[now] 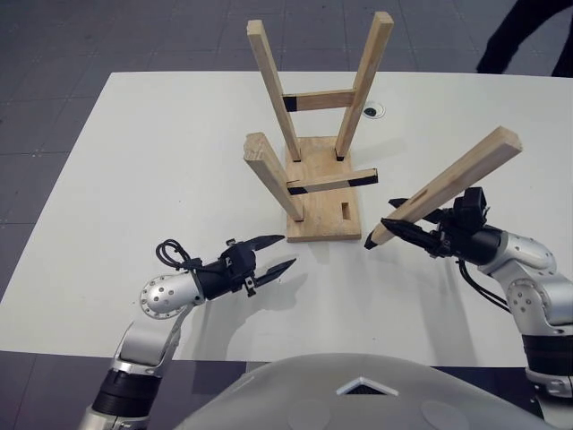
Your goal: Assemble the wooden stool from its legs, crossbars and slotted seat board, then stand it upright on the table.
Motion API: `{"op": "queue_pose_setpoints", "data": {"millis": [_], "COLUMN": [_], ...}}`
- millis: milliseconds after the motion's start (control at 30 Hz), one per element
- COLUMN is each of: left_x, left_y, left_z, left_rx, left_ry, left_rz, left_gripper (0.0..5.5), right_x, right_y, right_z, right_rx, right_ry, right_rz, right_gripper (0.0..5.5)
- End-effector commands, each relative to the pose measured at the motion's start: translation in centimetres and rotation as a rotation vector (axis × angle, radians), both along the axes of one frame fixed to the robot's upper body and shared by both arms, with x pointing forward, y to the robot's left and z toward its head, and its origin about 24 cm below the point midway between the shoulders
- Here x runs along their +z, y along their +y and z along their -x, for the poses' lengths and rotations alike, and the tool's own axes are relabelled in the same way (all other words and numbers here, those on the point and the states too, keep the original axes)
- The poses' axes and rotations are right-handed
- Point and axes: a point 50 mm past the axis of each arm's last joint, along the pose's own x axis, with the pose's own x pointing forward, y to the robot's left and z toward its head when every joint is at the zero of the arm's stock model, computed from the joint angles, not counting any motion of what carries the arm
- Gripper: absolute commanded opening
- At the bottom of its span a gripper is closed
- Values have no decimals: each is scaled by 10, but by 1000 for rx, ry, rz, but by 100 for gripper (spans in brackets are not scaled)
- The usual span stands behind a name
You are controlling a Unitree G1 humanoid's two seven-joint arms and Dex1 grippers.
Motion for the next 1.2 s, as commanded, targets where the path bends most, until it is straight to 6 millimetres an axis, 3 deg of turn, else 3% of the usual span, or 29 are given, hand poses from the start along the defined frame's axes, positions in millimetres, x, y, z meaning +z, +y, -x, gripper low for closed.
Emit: {"op": "queue_pose_setpoints", "data": {"millis": [33, 200, 667, 833, 1000, 1200], "left_x": [-8, -18, -27, -32, -33, -35], "left_y": [-3, -6, 6, 13, 23, 24], "left_z": [-12, -21, -27, -35, -42, -41], "left_rx": [52, 114, 227, 319, 417, 441], "left_ry": [-47, -54, -22, -27, -46, -36], "left_rz": [-73, -114, -161, -173, -187, -177], "left_gripper": [214, 214, 214, 214, 214, 214], "right_x": [6, 14, -15, -11, -13, -4], "right_y": [-1, -1, 4, 5, 7, 6], "right_z": [-13, -30, -56, -57, -47, -48], "right_rx": [12, 39, 169, 169, 195, 176], "right_ry": [-66, -129, -187, -205, -186, -212], "right_rz": [-25, -45, 50, 2, -22, -42], "right_gripper": [205, 205, 205, 205, 205, 205]}}
